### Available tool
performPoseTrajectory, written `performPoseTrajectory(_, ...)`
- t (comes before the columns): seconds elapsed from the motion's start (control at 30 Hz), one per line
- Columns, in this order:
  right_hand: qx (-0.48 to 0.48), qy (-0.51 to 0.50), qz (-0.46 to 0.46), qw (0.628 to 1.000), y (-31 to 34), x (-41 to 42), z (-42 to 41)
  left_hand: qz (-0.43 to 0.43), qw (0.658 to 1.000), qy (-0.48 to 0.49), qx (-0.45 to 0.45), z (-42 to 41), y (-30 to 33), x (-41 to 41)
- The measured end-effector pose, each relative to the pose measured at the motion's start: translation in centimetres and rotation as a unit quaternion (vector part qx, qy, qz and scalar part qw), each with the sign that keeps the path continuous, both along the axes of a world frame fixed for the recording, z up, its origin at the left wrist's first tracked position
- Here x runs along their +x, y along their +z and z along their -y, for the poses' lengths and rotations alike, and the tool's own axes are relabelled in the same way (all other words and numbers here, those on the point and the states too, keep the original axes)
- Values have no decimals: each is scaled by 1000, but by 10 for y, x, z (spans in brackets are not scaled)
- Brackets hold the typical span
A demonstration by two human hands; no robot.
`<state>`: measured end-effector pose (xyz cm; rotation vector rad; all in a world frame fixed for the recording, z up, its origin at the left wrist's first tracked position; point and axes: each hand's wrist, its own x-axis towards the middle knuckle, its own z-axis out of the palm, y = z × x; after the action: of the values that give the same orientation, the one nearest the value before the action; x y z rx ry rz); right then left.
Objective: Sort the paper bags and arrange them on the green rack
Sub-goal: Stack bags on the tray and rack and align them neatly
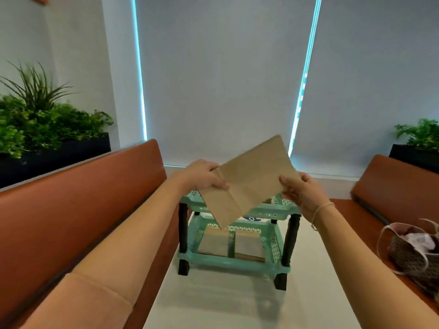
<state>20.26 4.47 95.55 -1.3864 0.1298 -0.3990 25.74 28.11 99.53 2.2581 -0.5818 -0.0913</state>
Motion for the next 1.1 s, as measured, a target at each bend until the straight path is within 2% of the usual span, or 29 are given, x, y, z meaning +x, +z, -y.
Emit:
performPoseTrajectory(0.03, 26, 3, 14, 1000, 2, 7, 1, -37, 994, 4, -99, 2, -3, 3)
performPoseTrajectory(0.1, 35, 41, 7, 999, 3, 17, -6, -82, 958, 27, -274, 13, -9, 10)
performPoseTrajectory(0.2, -4, 141, -51, 989, -4, 28, -34, -157, 867, 83, -466, 41, -18, 22)
performPoseTrajectory(0.3, 27, 136, -37, 990, -5, 43, -59, -220, 774, 112, -583, 70, -25, 33)
performPoseTrajectory(0.37, 70, 99, -31, 992, 0, 55, -65, -232, 746, 116, -614, 82, -29, 38)
performPoseTrajectory(0.47, 101, 63, -22, 993, 6, 69, -60, -228, 763, 126, -591, 90, -34, 45)
performPoseTrajectory(0.53, 79, 46, -23, 996, 8, 75, -54, -232, 780, 128, -567, 88, -34, 51)
performPoseTrajectory(0.57, 56, 32, -29, 997, 9, 79, -49, -238, 779, 127, -566, 84, -32, 57)
performPoseTrajectory(0.67, -11, -20, -56, 998, 12, 94, -27, -237, 747, 133, -607, 66, -21, 85)
performPoseTrajectory(0.73, -61, -55, -79, 994, 13, 106, -11, -212, 749, 153, -608, 52, -14, 106)
performPoseTrajectory(0.8, -120, -83, -114, 983, 12, 118, 3, -191, 781, 162, -572, 41, -14, 125)
performPoseTrajectory(0.87, -174, -104, -152, 967, 11, 127, 10, -192, 832, 160, -496, 34, -23, 141)
performPoseTrajectory(0.97, -220, -105, -222, 944, 4, 140, 16, -189, 899, 181, -352, 32, -43, 155)
performPoseTrajectory(1.07, -254, -118, -261, 924, -6, 148, 15, -131, 945, 215, -210, 35, -56, 161)
performPoseTrajectory(1.1, -278, -129, -271, 913, -10, 151, 14, -99, 960, 221, -138, 36, -58, 162)
